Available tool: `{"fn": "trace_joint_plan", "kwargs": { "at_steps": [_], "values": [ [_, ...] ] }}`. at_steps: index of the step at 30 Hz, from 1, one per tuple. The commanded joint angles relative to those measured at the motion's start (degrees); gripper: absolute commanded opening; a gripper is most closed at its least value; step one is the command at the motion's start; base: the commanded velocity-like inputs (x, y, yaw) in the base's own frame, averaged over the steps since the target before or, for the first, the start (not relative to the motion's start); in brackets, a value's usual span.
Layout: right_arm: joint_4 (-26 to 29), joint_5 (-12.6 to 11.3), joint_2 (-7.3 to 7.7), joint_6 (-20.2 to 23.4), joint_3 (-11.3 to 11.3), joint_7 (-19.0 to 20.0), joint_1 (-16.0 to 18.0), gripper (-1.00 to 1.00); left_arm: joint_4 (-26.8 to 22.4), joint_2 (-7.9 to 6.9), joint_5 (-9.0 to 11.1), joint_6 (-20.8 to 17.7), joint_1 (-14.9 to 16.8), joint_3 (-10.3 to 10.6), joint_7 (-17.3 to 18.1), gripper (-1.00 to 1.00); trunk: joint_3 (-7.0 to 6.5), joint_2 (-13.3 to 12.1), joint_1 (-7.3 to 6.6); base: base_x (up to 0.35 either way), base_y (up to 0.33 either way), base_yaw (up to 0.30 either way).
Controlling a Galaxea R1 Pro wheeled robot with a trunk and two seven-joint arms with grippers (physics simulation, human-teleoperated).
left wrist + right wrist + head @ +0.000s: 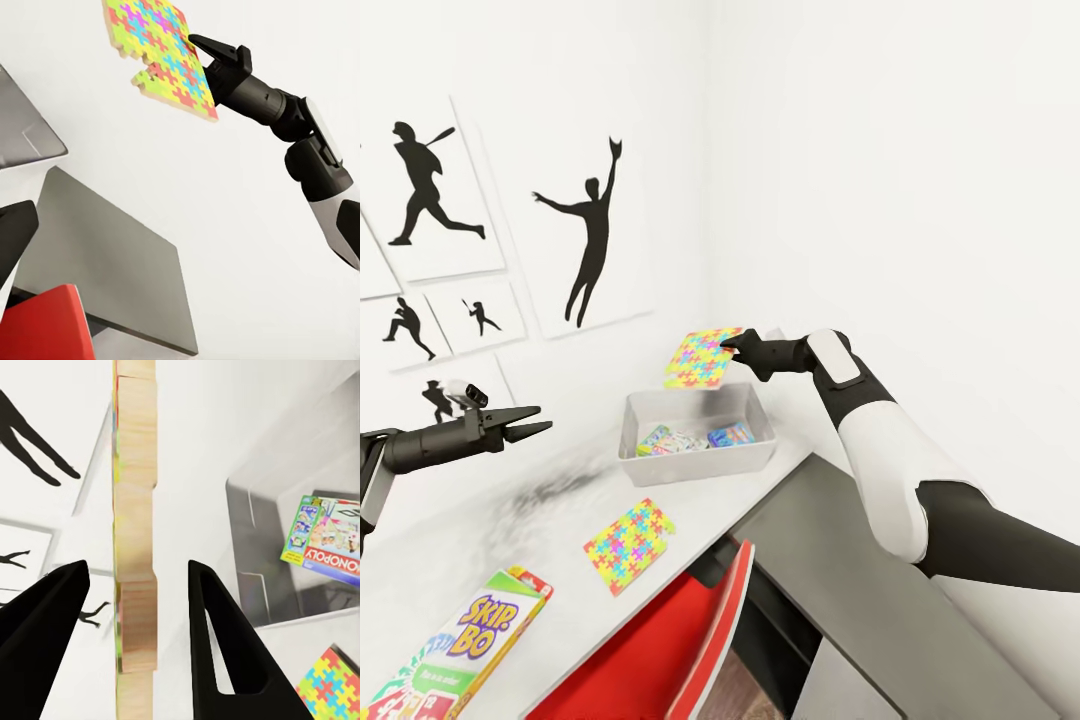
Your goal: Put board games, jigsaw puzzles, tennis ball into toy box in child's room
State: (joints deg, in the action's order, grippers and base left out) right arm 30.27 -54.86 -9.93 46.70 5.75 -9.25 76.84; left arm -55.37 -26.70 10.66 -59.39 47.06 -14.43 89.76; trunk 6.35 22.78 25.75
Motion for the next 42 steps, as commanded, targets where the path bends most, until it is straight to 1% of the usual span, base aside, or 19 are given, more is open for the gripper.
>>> {"fn": "trace_joint_plan", "kwargs": {
  "at_steps": [1,18,22,25,26,30,32,34,37,42],
  "values": [
    [0.1,-0.6,-0.07,0.2,0.4,-0.6,0.1,-1.00,0.0,-0.02,0.0,-0.6,0.0,0.0,0.2,1.00,0.22,0.1,0.04,0.000,0.000,0.000],
    [0.1,-0.6,-0.07,0.3,0.4,-0.6,0.1,-1.00,0.0,-0.08,0.0,-0.6,0.0,-0.1,0.2,1.00,1.78,0.1,0.04,0.000,0.000,0.000],
    [0.1,-0.6,-0.07,0.3,0.4,-0.6,0.1,-1.00,0.0,-0.71,0.1,-0.6,0.1,-0.3,0.2,1.00,2.16,0.1,0.04,0.000,0.000,0.000],
    [0.1,-0.6,-0.07,0.3,0.4,-0.6,0.0,-1.00,0.0,-1.55,0.1,-0.6,0.4,-0.4,0.2,1.00,2.44,0.1,0.04,0.000,0.000,0.000],
    [0.1,-0.6,-0.07,0.3,0.4,-0.6,0.0,-1.00,0.0,-1.55,0.1,-0.6,0.4,-0.4,0.2,1.00,2.53,0.1,0.04,0.000,0.000,0.000],
    [0.1,-0.6,-0.07,0.3,0.4,-0.6,0.0,-1.00,0.6,-2.29,0.1,-0.6,3.2,-0.4,0.2,1.00,2.91,0.1,0.04,0.000,0.000,0.000],
    [0.1,-0.5,-0.07,0.3,0.4,-0.6,0.0,-1.00,1.6,-2.39,0.2,-0.6,3.9,-0.4,0.2,1.00,3.10,0.1,0.04,0.000,0.000,0.000],
    [0.1,-0.5,-0.07,0.3,0.4,-0.6,0.0,-1.00,4.2,-2.49,0.1,-0.6,5.6,-0.3,0.2,1.00,3.28,0.1,0.04,0.000,0.000,0.000],
    [0.1,-0.5,-0.07,0.3,0.3,-0.6,0.0,-1.00,6.6,-2.57,0.1,-0.6,7.2,-0.2,0.2,1.00,3.57,0.1,0.04,0.000,0.000,0.000],
    [0.0,-0.4,-0.07,0.2,0.3,-0.6,0.0,-1.00,9.6,-3.00,0.0,-0.6,8.6,0.2,0.2,1.00,4.03,0.1,0.04,0.000,0.000,0.000]
  ]
}}
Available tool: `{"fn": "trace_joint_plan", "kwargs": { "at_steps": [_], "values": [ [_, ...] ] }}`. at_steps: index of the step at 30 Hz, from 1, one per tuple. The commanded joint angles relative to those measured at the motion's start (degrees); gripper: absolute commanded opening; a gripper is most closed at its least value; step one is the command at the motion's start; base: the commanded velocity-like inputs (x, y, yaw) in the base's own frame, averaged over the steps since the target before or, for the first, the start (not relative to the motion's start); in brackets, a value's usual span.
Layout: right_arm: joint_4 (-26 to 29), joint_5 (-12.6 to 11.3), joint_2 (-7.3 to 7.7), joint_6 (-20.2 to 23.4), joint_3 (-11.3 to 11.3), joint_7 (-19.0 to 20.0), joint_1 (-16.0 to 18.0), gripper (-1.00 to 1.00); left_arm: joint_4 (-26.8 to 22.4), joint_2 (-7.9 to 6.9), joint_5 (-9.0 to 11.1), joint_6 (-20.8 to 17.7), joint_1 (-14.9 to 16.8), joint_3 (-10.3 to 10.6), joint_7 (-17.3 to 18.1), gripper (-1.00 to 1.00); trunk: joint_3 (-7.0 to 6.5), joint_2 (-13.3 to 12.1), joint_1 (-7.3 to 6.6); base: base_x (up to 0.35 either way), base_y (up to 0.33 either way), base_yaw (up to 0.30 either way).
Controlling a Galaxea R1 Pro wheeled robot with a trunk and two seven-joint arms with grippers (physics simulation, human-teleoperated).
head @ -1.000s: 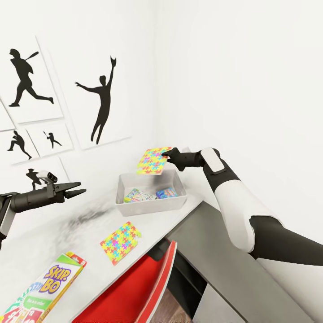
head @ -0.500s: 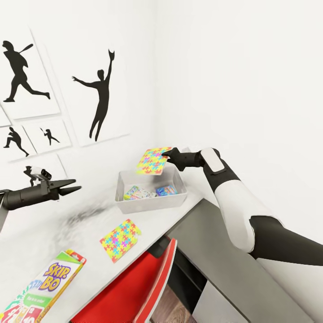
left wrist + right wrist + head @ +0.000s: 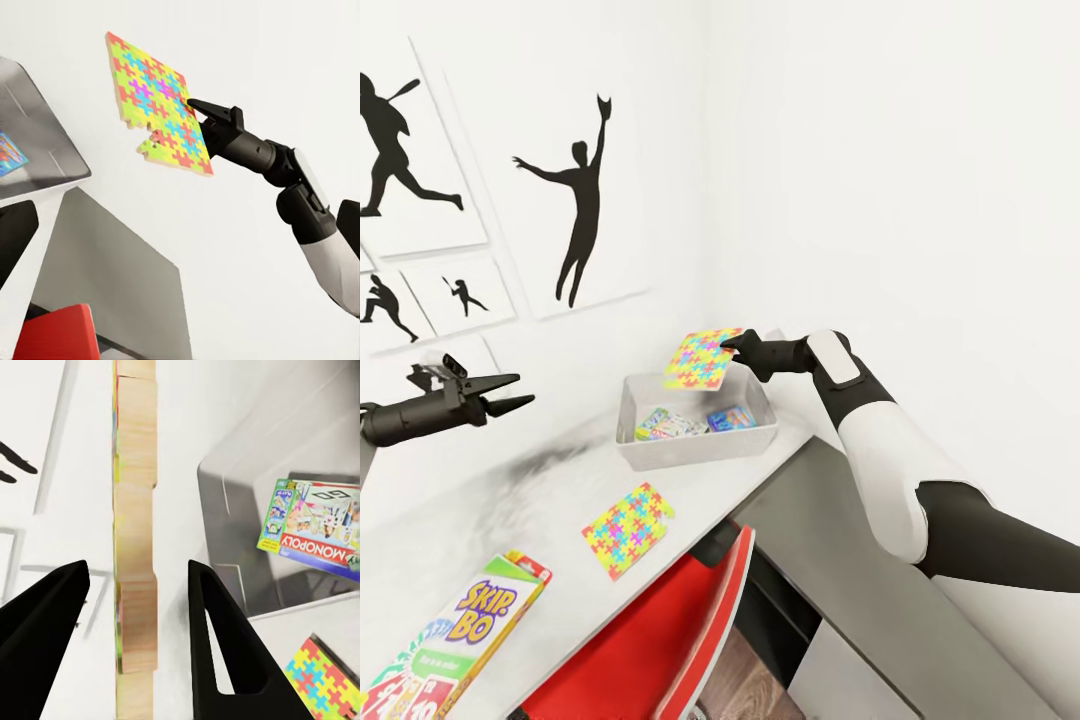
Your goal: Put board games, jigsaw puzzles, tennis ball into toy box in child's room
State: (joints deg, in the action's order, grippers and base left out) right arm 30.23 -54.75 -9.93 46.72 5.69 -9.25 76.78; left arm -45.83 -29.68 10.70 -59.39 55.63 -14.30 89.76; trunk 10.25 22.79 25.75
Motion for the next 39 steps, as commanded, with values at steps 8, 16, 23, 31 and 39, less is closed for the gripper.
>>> {"fn": "trace_joint_plan", "kwargs": {
  "at_steps": [8,16,23,31,39],
  "values": [
    [-0.1,-0.5,-0.07,0.2,0.3,-0.6,0.0,-1.00,1.8,-0.91,0.0,-0.6,0.4,5.0,0.2,1.00,0.88,0.1,0.03,0.000,0.000,0.000],
    [-0.1,-0.5,-0.07,0.1,0.3,-0.6,0.0,-1.00,3.2,-1.03,0.0,-0.6,0.4,7.9,0.2,1.00,1.63,0.1,0.03,0.000,0.000,0.000],
    [-0.1,-0.6,-0.07,-0.1,0.2,-0.6,0.0,-1.00,3.1,-1.54,0.0,-0.6,0.4,8.5,0.2,1.00,2.28,0.1,0.03,0.000,0.000,0.000],
    [-0.1,-0.6,-0.07,-0.1,0.2,-0.6,0.0,-1.00,2.5,-2.40,0.5,-0.6,0.4,8.6,0.2,1.00,3.03,0.1,0.03,0.000,0.000,0.000],
    [-0.1,-0.6,-0.07,-0.2,0.1,-0.6,0.0,-1.00,1.8,-3.39,5.0,-0.6,0.4,9.6,0.2,1.00,3.78,0.1,0.03,0.000,0.000,0.000]
  ]
}}
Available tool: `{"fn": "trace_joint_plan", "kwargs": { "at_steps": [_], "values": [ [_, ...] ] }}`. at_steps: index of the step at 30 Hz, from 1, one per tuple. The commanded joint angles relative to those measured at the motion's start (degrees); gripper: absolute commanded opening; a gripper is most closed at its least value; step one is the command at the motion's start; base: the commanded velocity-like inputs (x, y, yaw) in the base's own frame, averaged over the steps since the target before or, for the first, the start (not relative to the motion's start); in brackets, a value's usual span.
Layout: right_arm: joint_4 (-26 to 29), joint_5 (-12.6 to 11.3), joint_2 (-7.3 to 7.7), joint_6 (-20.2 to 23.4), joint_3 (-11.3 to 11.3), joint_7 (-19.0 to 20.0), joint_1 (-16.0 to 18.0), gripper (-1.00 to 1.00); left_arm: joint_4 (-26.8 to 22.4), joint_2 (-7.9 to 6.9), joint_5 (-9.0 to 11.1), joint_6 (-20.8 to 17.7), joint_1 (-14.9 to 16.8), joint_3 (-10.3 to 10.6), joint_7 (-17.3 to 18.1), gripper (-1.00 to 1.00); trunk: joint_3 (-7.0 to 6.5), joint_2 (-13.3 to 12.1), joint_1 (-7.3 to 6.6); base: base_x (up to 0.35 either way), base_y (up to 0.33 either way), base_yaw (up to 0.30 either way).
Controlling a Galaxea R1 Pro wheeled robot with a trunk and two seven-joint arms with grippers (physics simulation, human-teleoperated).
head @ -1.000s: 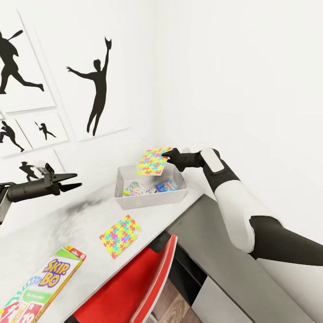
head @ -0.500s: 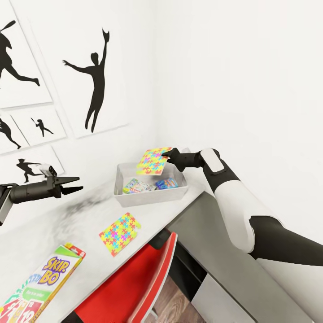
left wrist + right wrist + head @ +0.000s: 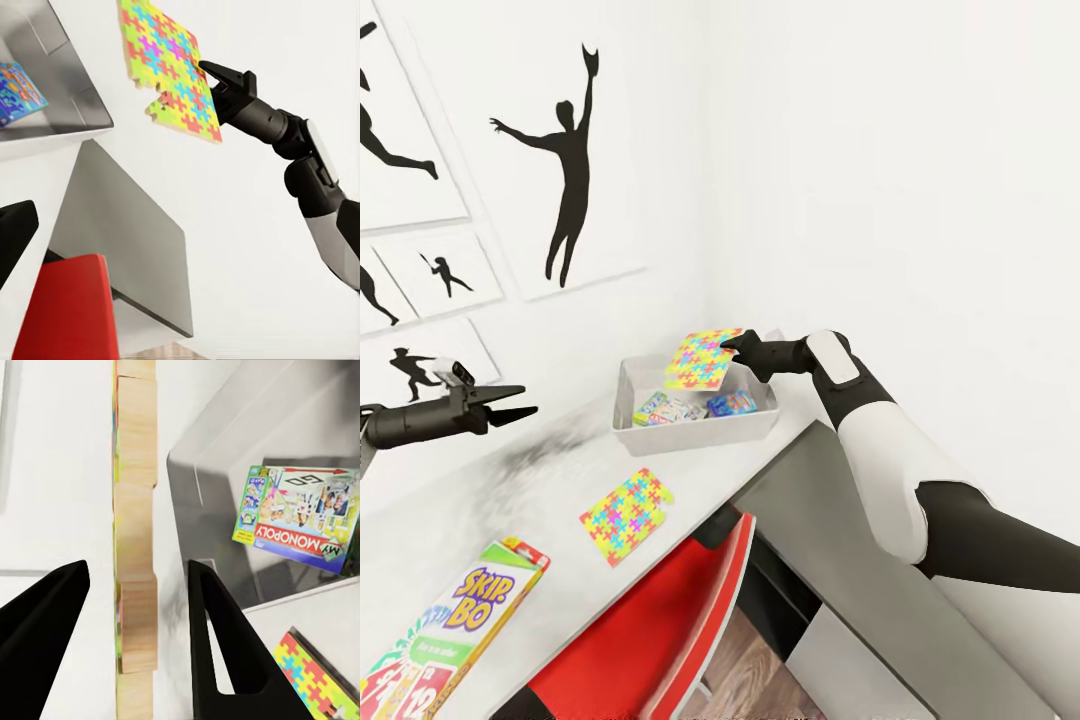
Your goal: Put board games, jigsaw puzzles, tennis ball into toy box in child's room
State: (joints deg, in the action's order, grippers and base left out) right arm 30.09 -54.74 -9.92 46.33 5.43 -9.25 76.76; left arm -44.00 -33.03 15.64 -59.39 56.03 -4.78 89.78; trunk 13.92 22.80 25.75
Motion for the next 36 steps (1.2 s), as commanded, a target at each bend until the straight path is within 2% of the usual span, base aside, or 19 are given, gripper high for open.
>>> {"fn": "trace_joint_plan", "kwargs": {
  "at_steps": [1,5,10,20,23,25,27,28,29,31,33,34,35,36],
  "values": [
    [0.1,-0.6,-0.07,0.2,0.4,-0.6,0.1,-1.00,-0.2,-0.08,0.2,-0.6,0.0,0.4,0.2,1.00,0.21,0.1,0.03,0.000,0.000,0.000],
    [0.1,-0.6,-0.07,0.3,0.3,-0.6,0.1,-1.00,-1.2,-0.24,2.0,-0.6,0.0,2.6,0.2,1.00,0.59,0.1,0.03,0.000,0.000,0.000],
    [0.1,-0.6,-0.07,0.3,0.4,-0.6,0.1,-1.00,-1.7,-0.72,4.9,-0.6,0.0,3.5,0.2,1.00,1.06,0.1,0.03,0.000,0.000,0.000],
    [0.2,-0.6,-0.07,0.2,0.4,-0.6,0.1,-1.00,-3.2,-1.19,5.9,-0.6,0.0,3.8,0.2,1.00,1.99,0.1,0.03,0.000,0.000,0.000],
    [0.2,-0.6,-0.07,0.2,0.4,-0.5,0.1,-1.00,-4.0,-1.61,6.8,-0.6,0.0,3.8,0.2,1.00,2.28,0.1,0.03,0.000,0.000,0.000],
    [0.2,-0.6,-0.07,0.2,0.4,-0.5,0.1,-1.00,-5.0,-2.64,9.1,-0.6,-0.1,3.8,0.2,1.00,2.46,0.1,0.03,0.000,0.000,0.000],
    [0.2,-0.6,-0.07,0.2,0.4,-0.5,0.1,-1.00,-5.7,-3.12,10.5,-0.6,-0.2,3.8,0.2,1.00,2.65,0.1,0.03,0.000,0.000,0.000],
    [0.2,-0.6,-0.07,0.2,0.4,-0.5,0.1,-1.00,-7.1,-3.79,12.9,-0.6,-0.3,3.9,0.2,1.00,2.74,0.1,0.03,0.000,0.000,0.000],
    [0.2,-0.6,-0.07,0.2,0.4,-0.5,0.1,-1.00,-8.2,-4.33,14.3,-0.6,-0.3,4.0,0.2,1.00,2.84,0.1,0.03,0.000,0.000,0.000],
    [0.2,-0.6,-0.07,0.2,0.4,-0.5,0.1,-1.00,-9.6,-5.31,16.0,-0.6,-0.4,4.9,0.2,1.00,3.03,0.1,0.03,0.000,0.000,0.000],
    [0.2,-0.6,-0.07,0.2,0.4,-0.5,0.1,-1.00,-10.7,-6.29,17.4,-0.6,-0.4,6.6,0.2,1.00,3.21,0.1,0.03,0.000,0.000,0.000],
    [0.2,-0.6,-0.07,0.2,0.4,-0.5,0.1,-1.00,-11.3,-7.01,19.4,-0.6,-0.5,8.6,0.2,1.00,3.31,0.1,0.03,0.000,0.000,0.000],
    [0.2,-0.6,-0.07,0.1,0.4,-0.5,0.1,-1.00,-11.5,-7.21,20.4,-0.6,-0.5,9.2,0.2,1.00,3.40,0.1,0.03,0.000,0.000,0.000],
    [0.2,-0.6,-0.07,0.1,0.4,-0.5,0.1,-1.00,-11.8,-7.57,22.4,-0.6,-0.5,10.3,0.2,1.00,3.49,0.1,0.03,0.000,0.000,0.000]
  ]
}}
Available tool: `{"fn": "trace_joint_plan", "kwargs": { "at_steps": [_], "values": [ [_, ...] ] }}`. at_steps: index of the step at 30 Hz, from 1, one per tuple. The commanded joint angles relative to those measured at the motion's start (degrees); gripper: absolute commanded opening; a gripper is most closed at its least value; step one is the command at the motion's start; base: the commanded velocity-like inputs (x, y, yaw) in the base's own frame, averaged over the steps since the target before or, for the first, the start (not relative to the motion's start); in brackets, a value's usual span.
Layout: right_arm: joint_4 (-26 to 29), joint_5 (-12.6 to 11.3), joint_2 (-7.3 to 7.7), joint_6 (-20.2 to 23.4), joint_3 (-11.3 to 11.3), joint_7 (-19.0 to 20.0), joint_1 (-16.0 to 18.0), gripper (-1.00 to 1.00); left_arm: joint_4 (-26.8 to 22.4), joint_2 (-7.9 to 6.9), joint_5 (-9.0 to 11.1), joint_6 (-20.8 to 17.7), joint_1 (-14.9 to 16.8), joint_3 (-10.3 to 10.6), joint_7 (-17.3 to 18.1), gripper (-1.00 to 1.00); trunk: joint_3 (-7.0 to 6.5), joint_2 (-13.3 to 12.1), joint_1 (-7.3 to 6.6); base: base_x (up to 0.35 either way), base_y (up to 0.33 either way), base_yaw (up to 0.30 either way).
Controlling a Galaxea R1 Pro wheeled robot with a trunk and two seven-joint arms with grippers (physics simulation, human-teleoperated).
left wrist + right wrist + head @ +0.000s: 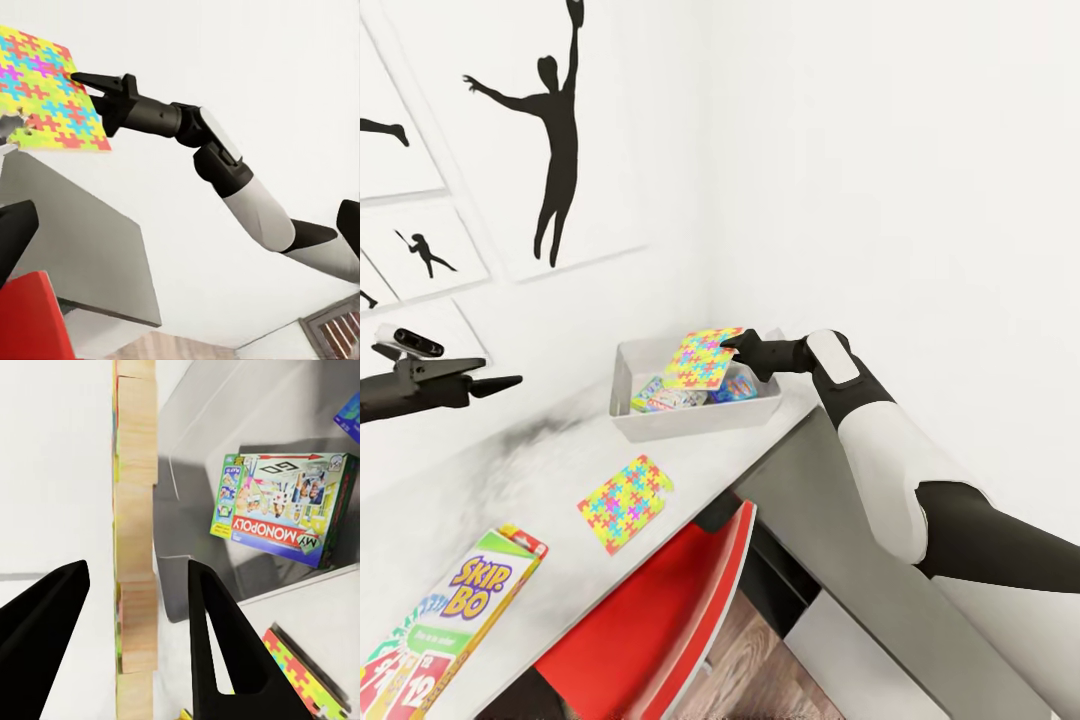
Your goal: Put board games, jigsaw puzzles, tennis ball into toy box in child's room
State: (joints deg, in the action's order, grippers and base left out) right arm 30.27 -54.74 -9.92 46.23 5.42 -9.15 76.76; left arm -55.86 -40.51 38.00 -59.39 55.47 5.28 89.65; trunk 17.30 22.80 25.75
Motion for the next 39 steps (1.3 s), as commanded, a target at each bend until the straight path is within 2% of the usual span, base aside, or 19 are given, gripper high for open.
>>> {"fn": "trace_joint_plan", "kwargs": {
  "at_steps": [1,3,7,9,16,28,39],
  "values": [
    [0.1,-0.6,-0.07,0.2,0.4,-0.6,0.1,-1.00,-0.2,-0.25,1.1,-0.6,0.1,0.8,0.3,1.00,0.21,0.1,0.03,0.000,0.000,0.000],
    [0.1,-0.6,-0.07,0.2,0.4,-0.6,0.1,-1.00,-0.9,-0.73,3.7,-0.6,0.1,2.8,0.3,1.00,0.40,0.1,0.03,0.000,0.000,0.000],
    [0.1,-0.5,-0.07,0.2,0.4,-0.5,0.1,-1.00,-2.4,-1.85,6.2,-0.6,0.1,6.4,0.3,1.00,0.77,0.1,0.03,0.000,0.000,0.000],
    [0.1,-0.5,-0.07,0.2,0.5,-0.5,0.1,-1.00,-2.8,-2.50,6.7,-0.6,0.1,7.4,0.3,1.00,0.96,0.1,0.03,0.000,0.000,0.000],
    [0.1,-0.5,-0.07,0.2,0.5,-0.4,0.1,-1.00,-3.1,-3.47,7.1,-0.6,0.0,8.2,0.3,1.00,1.62,0.1,0.03,0.000,0.000,0.000],
    [0.2,-0.5,-0.07,0.1,0.6,-0.4,0.1,-1.00,-3.1,-3.68,7.1,-0.6,-0.2,8.2,0.3,1.00,2.74,0.1,0.03,0.000,0.000,0.000],
    [3.6,-0.6,-0.07,0.4,0.6,-0.5,0.2,-1.00,-3.1,-3.62,7.1,-0.6,-0.2,8.3,0.3,1.00,3.78,0.1,0.03,0.000,0.000,0.000]
  ]
}}
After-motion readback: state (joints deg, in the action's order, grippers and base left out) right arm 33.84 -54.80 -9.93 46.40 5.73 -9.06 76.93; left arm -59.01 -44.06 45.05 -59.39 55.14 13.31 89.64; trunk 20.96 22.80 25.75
